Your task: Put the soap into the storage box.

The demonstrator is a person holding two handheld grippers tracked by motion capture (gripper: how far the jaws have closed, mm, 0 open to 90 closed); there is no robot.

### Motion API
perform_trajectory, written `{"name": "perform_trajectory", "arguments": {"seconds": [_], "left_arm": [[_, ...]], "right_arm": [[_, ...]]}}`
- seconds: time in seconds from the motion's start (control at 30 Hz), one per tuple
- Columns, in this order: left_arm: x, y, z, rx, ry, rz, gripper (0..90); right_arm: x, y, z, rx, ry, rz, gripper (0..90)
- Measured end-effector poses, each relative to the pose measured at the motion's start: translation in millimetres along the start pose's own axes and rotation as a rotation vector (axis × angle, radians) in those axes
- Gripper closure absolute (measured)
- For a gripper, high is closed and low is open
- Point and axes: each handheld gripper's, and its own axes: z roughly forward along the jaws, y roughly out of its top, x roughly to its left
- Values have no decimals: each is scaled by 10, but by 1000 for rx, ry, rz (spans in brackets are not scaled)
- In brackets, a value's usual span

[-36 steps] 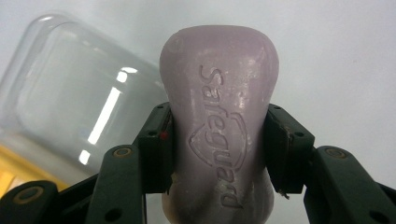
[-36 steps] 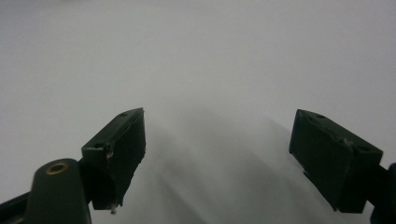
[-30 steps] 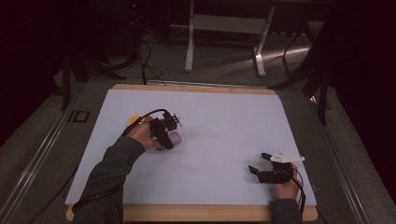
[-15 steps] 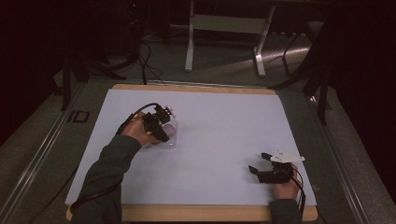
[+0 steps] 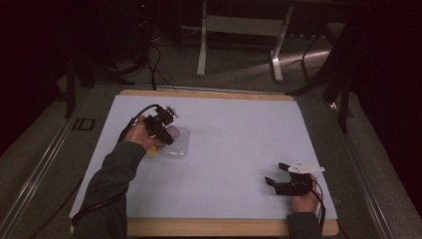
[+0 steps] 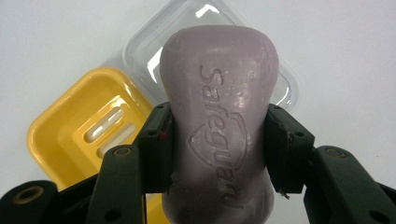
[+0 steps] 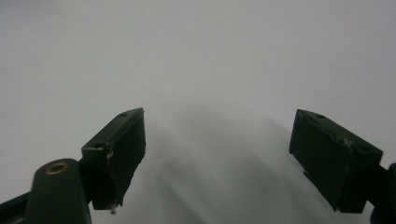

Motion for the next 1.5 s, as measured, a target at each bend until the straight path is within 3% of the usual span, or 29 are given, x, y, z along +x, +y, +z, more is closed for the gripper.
{"name": "perform_trajectory", "arguments": {"seconds": [1.1, 1.5], "left_arm": [[397, -190, 184, 28, 65, -198, 499], [473, -238, 189, 31, 77, -261, 499]], "right_arm": [[9, 1, 1, 0, -4, -8, 182], [12, 2, 3, 1, -4, -10, 183]]}}
